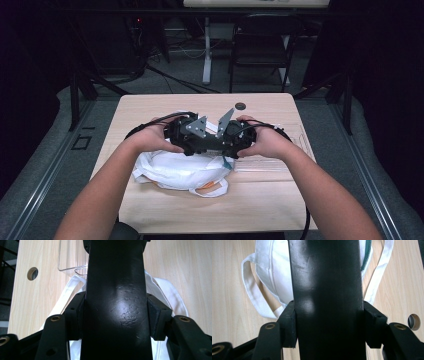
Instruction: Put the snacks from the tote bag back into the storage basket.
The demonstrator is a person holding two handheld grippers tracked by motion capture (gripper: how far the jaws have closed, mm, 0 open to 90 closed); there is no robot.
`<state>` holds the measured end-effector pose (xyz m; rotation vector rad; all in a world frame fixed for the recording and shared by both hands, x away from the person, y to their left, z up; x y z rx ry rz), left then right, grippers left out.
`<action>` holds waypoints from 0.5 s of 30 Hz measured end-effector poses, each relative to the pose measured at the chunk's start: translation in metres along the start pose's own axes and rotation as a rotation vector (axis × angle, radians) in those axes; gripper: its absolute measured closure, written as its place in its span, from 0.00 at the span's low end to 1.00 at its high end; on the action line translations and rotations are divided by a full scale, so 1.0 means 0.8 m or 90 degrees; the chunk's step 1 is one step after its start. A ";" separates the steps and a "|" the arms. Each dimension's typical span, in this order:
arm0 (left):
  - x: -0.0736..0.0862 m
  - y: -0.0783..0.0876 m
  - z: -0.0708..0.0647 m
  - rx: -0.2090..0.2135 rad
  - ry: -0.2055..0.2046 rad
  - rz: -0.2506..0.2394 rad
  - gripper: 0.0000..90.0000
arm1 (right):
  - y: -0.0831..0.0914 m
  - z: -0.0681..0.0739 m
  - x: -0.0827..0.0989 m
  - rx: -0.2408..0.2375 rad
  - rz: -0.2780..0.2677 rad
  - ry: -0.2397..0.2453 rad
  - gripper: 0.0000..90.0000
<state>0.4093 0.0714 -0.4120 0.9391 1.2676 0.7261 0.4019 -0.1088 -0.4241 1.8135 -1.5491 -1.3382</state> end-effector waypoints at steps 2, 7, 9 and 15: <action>0.000 0.000 0.000 -0.002 0.002 -0.002 0.47 | 0.000 0.000 0.000 0.002 0.000 0.000 0.46; 0.000 0.000 0.001 0.000 0.008 -0.005 0.45 | 0.001 0.000 0.000 -0.001 -0.007 -0.006 0.46; 0.000 0.000 0.001 -0.002 0.013 -0.008 0.44 | 0.001 0.000 -0.001 -0.001 -0.005 0.000 0.46; 0.000 0.001 0.002 0.002 0.020 -0.015 0.40 | 0.003 -0.001 -0.003 0.000 -0.001 0.011 0.47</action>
Point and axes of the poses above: each handheld gripper's, and its own axes: y roughly backward along the jaws, x roughly out of its underside, z roughly to its left, the point moved 1 cm from there along -y, roughly forward along the jaws, and after that the axes turned 15 degrees about x, right-handed, at the moved point
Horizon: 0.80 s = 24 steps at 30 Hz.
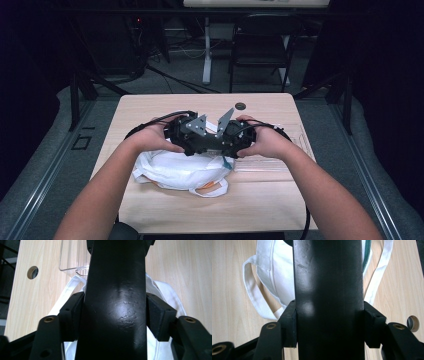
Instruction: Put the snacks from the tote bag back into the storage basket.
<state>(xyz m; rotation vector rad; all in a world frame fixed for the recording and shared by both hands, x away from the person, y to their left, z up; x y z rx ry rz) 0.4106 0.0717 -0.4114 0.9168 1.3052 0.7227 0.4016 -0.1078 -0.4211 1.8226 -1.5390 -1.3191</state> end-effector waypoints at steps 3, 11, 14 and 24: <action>0.000 0.002 0.000 -0.004 0.000 -0.003 0.39 | 0.000 -0.001 0.000 0.001 0.000 0.002 0.47; 0.001 0.013 -0.002 -0.018 0.008 -0.006 0.37 | 0.000 0.000 0.001 0.007 0.002 0.005 0.47; 0.003 0.020 -0.003 -0.023 0.011 -0.004 0.37 | 0.001 -0.001 0.001 0.010 0.005 0.008 0.47; 0.013 0.037 -0.008 -0.034 0.023 -0.005 0.36 | 0.000 -0.005 0.003 0.012 0.006 0.010 0.47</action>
Point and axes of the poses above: each handheld gripper's, and its own axes: y roughly backward along the jaws, x roughly out of its underside, z roughly to its left, the point moved 1 cm from there along -y, roughly forward along the jaws, and after that the axes turned 15 degrees about x, right-handed, at the moved point
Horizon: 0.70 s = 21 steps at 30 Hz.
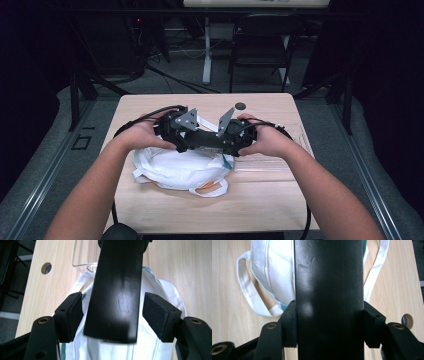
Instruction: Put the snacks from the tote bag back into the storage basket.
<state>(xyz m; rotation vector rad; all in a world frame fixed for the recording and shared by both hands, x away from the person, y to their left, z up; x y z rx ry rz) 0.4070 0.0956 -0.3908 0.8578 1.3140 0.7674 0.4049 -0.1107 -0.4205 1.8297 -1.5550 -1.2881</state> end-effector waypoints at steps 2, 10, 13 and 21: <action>0.004 0.003 0.000 -0.002 0.005 -0.001 0.37 | -0.001 0.000 0.001 -0.001 -0.003 -0.005 0.47; 0.018 0.013 -0.004 -0.018 0.026 -0.003 0.37 | 0.002 -0.002 0.002 0.002 0.000 0.009 0.47; 0.024 0.018 -0.004 -0.019 0.036 -0.002 0.37 | 0.004 -0.004 0.005 0.003 0.000 0.008 0.47; 0.046 0.012 -0.010 -0.029 0.067 -0.002 0.39 | 0.006 -0.013 0.016 0.007 -0.002 0.000 0.47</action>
Point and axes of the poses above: each handheld gripper's, and its own axes: y roughly backward along the jaws, x roughly out of its underside, z roughly to its left, the point moved 1 cm from there along -y, roughly forward along the jaws, and after that the axes turned 15 degrees about x, right-handed, at the moved point
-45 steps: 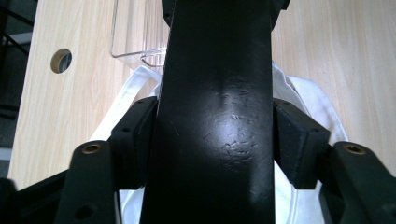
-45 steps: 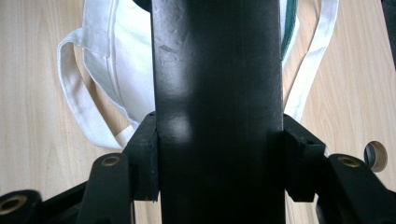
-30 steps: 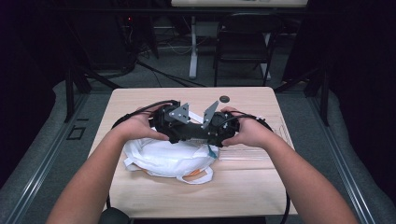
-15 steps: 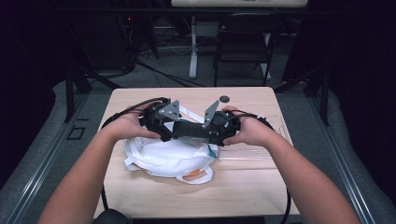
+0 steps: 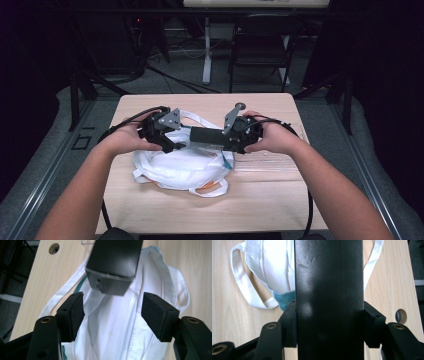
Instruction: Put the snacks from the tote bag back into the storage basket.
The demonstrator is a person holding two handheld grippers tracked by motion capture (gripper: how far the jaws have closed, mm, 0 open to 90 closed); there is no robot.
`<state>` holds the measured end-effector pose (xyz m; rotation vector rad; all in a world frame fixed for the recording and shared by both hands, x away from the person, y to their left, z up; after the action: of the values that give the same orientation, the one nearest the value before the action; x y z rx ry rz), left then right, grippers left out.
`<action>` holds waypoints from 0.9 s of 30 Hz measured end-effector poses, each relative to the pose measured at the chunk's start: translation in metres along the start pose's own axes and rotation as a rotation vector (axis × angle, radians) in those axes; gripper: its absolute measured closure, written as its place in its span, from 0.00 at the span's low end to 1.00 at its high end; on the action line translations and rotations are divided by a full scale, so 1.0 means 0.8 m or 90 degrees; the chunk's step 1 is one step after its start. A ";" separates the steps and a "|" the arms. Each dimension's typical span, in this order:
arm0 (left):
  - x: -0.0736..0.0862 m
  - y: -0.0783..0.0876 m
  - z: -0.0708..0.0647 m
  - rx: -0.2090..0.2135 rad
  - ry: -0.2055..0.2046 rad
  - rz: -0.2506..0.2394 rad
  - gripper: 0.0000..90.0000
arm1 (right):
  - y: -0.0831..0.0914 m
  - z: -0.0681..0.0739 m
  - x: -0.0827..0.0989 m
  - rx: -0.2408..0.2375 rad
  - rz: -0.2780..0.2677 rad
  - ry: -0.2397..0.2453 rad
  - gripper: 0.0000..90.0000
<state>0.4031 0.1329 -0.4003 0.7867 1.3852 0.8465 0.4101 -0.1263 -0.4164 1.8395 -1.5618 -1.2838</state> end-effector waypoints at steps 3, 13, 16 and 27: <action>0.009 -0.008 -0.003 0.001 0.014 0.004 0.40 | 0.001 -0.004 0.005 0.004 0.002 -0.003 0.47; 0.032 -0.025 -0.010 0.002 0.042 -0.003 0.41 | 0.010 -0.021 0.034 0.021 0.014 -0.017 0.47; 0.041 -0.028 -0.012 -0.005 0.055 -0.011 0.42 | 0.014 -0.026 0.045 0.028 0.024 -0.018 0.47; 0.072 -0.042 -0.023 -0.019 0.093 -0.036 0.43 | 0.025 -0.041 0.078 0.047 0.049 -0.034 0.47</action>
<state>0.3861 0.1656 -0.4590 0.6701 1.5140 0.8928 0.4231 -0.1978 -0.4084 1.7845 -1.7119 -1.2666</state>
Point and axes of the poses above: each handheld gripper's, and its own axes: y roughly backward along the jaws, x roughly out of its underside, z roughly to its left, the point moved 1 cm from there along -y, roughly forward along the jaws, and after that the axes turned 15 degrees about x, right-handed, at the moved point
